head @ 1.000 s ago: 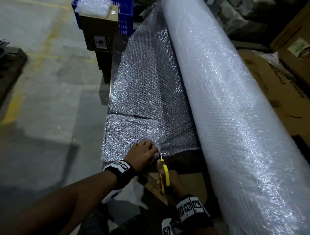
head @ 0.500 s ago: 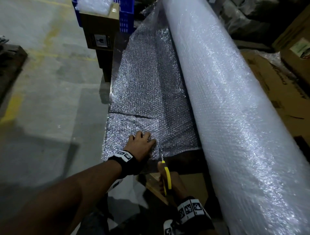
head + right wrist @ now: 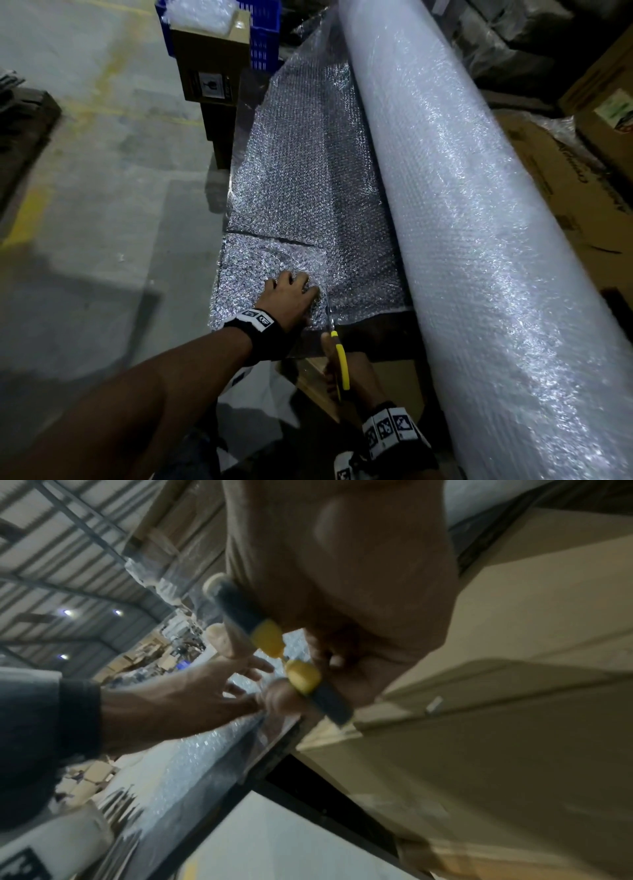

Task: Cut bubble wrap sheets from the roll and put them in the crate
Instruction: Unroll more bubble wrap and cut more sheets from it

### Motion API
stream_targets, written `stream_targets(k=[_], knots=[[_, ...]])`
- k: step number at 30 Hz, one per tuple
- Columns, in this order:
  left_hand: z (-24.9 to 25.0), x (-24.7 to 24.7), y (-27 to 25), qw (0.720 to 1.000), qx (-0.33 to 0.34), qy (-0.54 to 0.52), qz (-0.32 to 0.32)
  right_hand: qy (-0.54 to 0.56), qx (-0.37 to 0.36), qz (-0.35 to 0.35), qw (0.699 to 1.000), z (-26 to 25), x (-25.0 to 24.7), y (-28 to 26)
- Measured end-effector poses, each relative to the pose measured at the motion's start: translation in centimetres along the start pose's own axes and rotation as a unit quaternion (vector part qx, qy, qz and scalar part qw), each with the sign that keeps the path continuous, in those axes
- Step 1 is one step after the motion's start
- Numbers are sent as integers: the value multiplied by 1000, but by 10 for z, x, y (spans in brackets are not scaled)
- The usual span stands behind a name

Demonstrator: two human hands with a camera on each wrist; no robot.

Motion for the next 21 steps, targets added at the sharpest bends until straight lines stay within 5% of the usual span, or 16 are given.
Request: stream_targets(k=[21], knots=[[3, -14, 15, 995, -38, -39, -80, -30, 2, -16, 999, -21, -1, 12]])
Point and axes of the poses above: each hand's wrist, its own y-axis towards the middle knuckle, its own x-axis out of the palm, z = x × y, the point moved 2 cm from there along y, towards the middle knuckle, and after that the axes turned 12 degrees about -y, right-handed, at the moved point
